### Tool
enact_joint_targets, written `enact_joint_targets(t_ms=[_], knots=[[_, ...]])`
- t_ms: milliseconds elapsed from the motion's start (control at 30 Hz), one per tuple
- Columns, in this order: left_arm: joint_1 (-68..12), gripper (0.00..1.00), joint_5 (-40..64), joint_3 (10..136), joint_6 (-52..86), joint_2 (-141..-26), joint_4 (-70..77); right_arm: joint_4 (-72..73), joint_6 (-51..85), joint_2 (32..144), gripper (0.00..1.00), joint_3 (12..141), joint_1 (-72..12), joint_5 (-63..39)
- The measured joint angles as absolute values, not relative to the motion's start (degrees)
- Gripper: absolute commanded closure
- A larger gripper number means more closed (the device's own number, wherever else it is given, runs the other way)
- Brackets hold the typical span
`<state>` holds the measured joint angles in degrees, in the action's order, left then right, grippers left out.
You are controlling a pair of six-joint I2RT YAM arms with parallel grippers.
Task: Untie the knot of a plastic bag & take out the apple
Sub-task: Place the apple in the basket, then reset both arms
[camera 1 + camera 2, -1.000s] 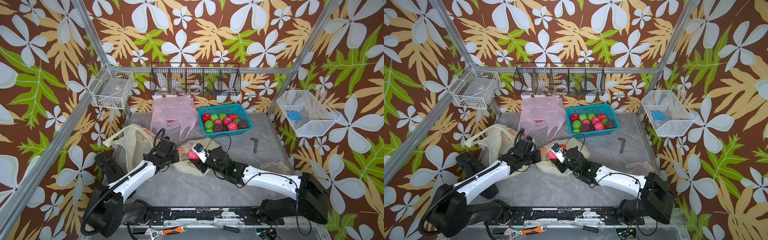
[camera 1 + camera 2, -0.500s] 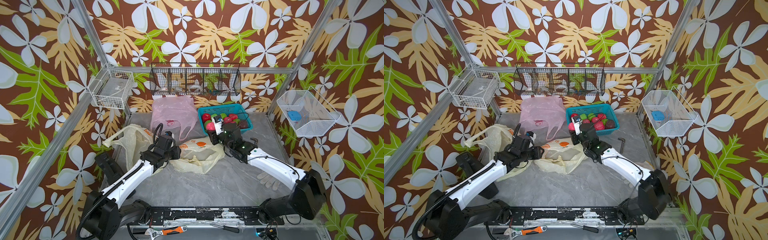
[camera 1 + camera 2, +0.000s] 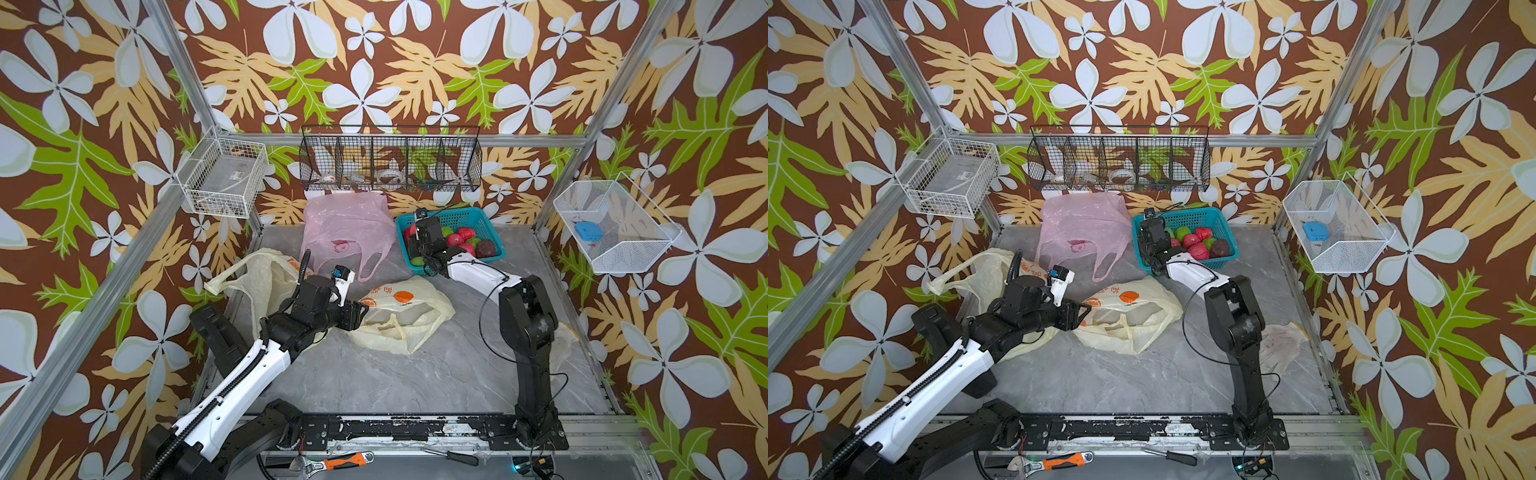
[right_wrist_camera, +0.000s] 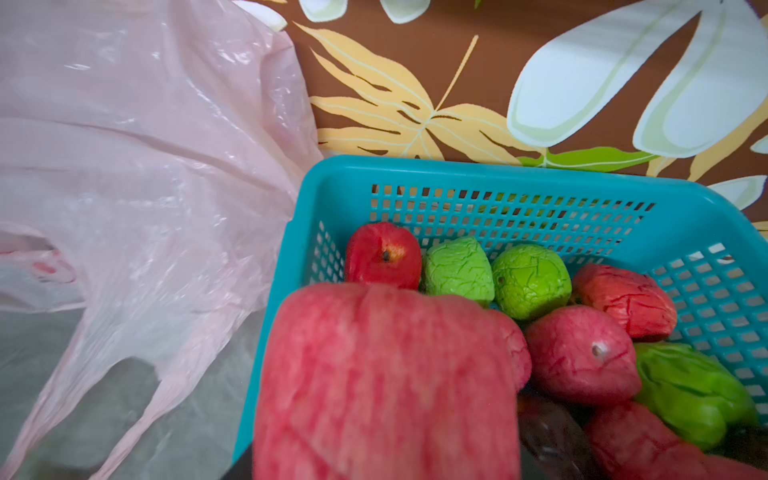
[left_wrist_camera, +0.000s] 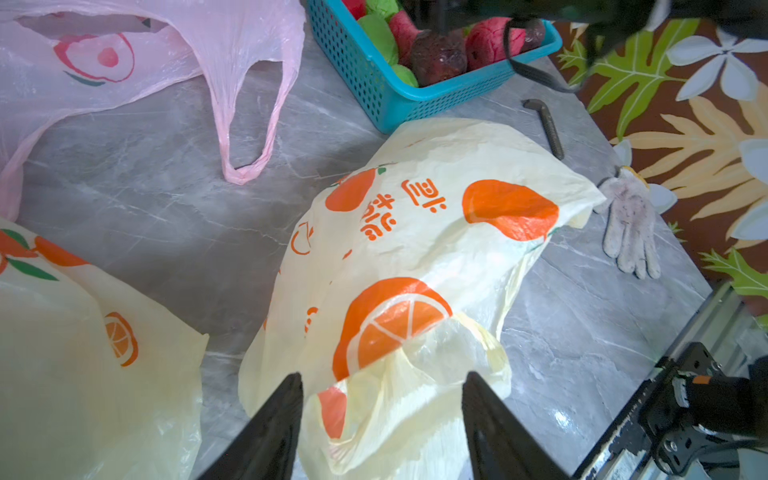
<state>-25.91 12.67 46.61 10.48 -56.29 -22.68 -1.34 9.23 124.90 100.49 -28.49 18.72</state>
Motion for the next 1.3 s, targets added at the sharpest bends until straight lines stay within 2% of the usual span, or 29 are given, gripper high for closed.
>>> enact_joint_targets(t_ms=[67, 200, 467, 733, 900, 1033, 1167, 1300], knots=[[-25.9, 0.37, 13.5, 46.5, 10.1, -55.1, -22.7, -2.8, 8.4, 128.5, 0.31, 105.1, -28.4, 20.4], [-25.9, 0.36, 13.7, 46.2, 9.0, -52.3, -22.8, -5.8, 7.0, 132.2, 0.29, 110.9, -28.2, 22.8], [-25.9, 0.33, 5.3, 45.7, 8.6, -49.9, -22.9, -5.6, 6.8, 123.4, 0.28, 101.7, -28.7, 23.7], [-25.9, 0.16, -11.6, 46.7, 13.8, -49.6, -18.0, -1.6, 5.3, 102.5, 0.27, 80.4, -32.8, 25.0], [-25.7, 0.00, -20.0, 43.2, 16.7, -49.9, -11.7, 0.8, 6.9, 88.8, 0.21, 65.5, -32.5, 30.5], [-25.5, 0.00, -25.8, 41.1, 17.5, -52.7, -7.1, 2.5, 8.3, 80.6, 0.08, 54.3, -32.0, 34.9], [-25.4, 0.00, -30.5, 40.2, 15.7, -54.2, -3.3, 3.0, 14.1, 73.5, 0.00, 43.9, -26.3, 38.0], [-25.4, 0.00, -34.0, 33.8, 12.7, -52.3, 1.8, 8.9, 21.3, 61.8, 0.00, 29.0, -19.2, 40.8]])
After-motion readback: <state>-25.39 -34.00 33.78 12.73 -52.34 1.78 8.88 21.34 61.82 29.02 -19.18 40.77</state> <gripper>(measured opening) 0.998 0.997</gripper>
